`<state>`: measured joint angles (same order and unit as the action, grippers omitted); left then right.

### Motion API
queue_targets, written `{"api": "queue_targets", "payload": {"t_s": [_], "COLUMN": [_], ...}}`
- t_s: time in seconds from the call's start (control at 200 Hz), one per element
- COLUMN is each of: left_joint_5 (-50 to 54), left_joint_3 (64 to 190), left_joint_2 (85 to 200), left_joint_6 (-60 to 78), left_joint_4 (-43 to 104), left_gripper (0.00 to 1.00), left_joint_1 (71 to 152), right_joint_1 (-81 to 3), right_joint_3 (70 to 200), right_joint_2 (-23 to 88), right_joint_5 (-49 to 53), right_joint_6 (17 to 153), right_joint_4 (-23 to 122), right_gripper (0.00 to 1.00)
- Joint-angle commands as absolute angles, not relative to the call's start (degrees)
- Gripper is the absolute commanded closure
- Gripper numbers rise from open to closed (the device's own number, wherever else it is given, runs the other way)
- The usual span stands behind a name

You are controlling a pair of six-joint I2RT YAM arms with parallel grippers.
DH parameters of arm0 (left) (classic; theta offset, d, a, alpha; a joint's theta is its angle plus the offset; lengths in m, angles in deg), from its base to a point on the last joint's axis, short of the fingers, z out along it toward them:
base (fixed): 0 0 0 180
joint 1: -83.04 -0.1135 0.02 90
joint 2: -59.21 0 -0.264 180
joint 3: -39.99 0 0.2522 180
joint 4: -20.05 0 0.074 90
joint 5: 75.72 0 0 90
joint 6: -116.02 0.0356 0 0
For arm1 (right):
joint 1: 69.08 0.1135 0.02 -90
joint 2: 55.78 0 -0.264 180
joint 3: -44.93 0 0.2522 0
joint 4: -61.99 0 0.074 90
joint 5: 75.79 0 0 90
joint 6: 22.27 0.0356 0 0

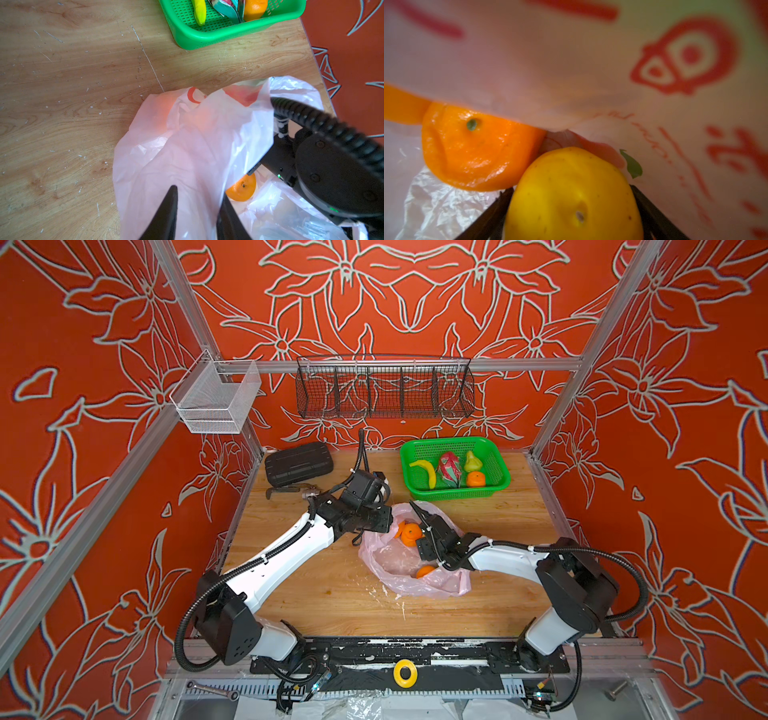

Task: Untie the knot of the plastic bag and take out the fruit
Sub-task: Pick up the fruit from the plastic bag.

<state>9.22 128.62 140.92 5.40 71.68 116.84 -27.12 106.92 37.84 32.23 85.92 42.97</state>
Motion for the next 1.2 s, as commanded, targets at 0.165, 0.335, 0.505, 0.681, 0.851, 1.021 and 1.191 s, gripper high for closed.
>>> {"api": "queue_targets", "payload": {"t_s": [0.165, 0.335, 0.505, 0.681, 0.851, 1.021, 1.191], "left_joint_5": [10.15, 10.54, 10.76, 10.15, 10.14, 10.23, 10.38], "left_joint_3": [128.39, 128.63, 128.63, 128.98, 129.51, 129.60, 129.50], "left_joint_2": [141.17, 141.14, 141.52, 142.10, 142.16, 142.04, 141.24], "left_joint_6": [5.66, 5.77, 5.71, 5.39, 5.34, 5.20, 5.10], "left_joint_4": [71.52, 71.51, 71.43, 71.16, 71.16, 71.25, 71.34], "left_gripper": [0.68, 0.66, 0.65, 0.65, 0.65, 0.65, 0.62], "left_joint_1": [116.98, 116.94, 116.94, 117.01, 116.96, 116.96, 116.96], "right_joint_1": [-27.59, -27.53, -27.46, -27.42, -27.12, -26.66, -26.65], "right_joint_3": [105.48, 104.23, 101.82, 100.83, 100.79, 100.88, 100.97], "right_joint_2": [37.82, 33.85, 27.41, 21.47, 18.44, 16.12, 11.78], "right_joint_5": [29.01, 23.09, 19.34, 13.89, 7.90, 5.14, 2.97], "right_joint_6": [86.63, 86.20, 86.10, 86.02, 86.68, 88.52, 90.57], "right_joint_4": [44.36, 44.31, 43.74, 43.47, 44.44, 45.10, 46.94], "right_gripper": [0.32, 0.41, 0.46, 0.46, 0.47, 0.47, 0.47]}}
